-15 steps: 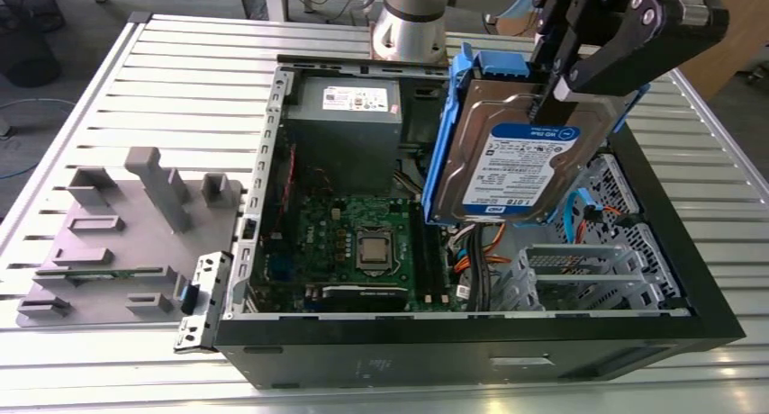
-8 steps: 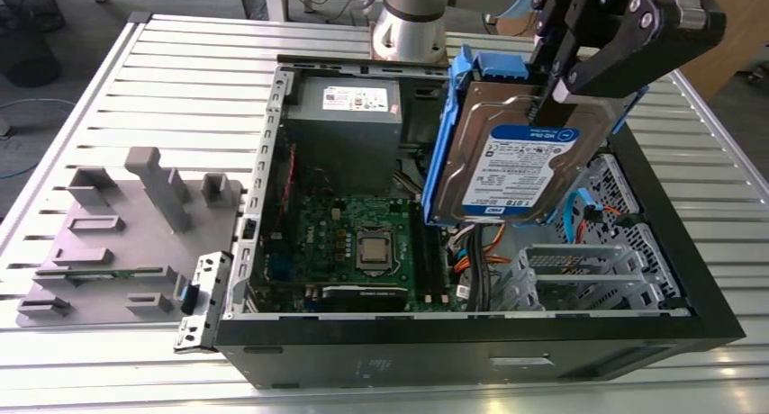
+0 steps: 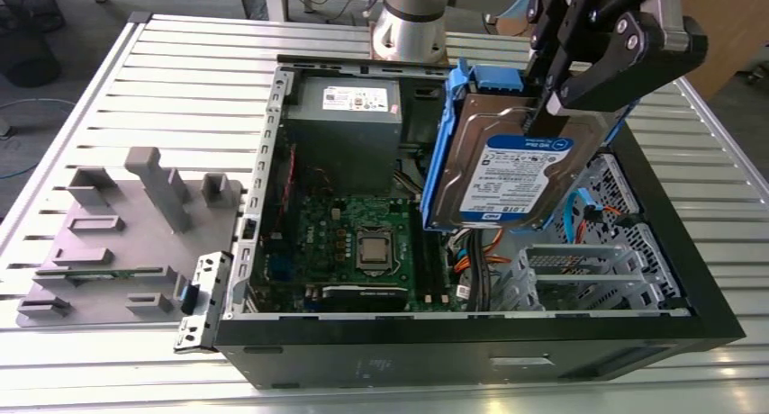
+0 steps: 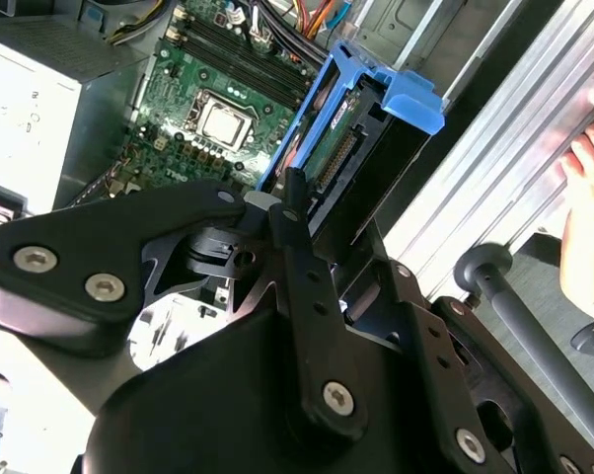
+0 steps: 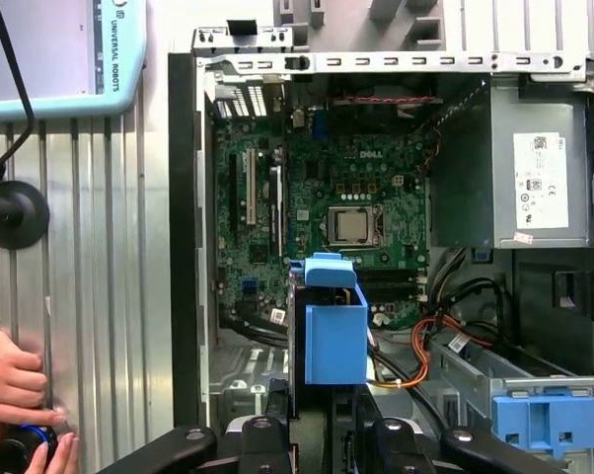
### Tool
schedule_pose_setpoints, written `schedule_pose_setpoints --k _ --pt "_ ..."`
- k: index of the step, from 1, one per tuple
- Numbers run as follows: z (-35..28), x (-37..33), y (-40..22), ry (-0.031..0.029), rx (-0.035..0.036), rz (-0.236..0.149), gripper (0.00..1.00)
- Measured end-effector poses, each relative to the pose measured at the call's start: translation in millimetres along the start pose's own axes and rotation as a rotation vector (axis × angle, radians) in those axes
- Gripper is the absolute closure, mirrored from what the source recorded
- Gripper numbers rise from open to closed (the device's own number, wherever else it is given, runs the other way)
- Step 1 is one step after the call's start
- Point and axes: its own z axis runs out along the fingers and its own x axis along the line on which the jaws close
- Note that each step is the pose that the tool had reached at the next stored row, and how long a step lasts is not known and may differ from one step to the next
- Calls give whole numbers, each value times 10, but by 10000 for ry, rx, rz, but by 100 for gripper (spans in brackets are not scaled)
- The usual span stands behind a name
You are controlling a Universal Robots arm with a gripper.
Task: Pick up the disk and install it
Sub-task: 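Pick up the disk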
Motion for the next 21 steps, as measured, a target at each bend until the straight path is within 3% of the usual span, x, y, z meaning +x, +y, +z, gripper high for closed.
schedule_pose_setpoints --k 8,21 --pt "7 -1 -28 1 -3 -2 65" --pt "15 -15 -327 3 -67 0 65"
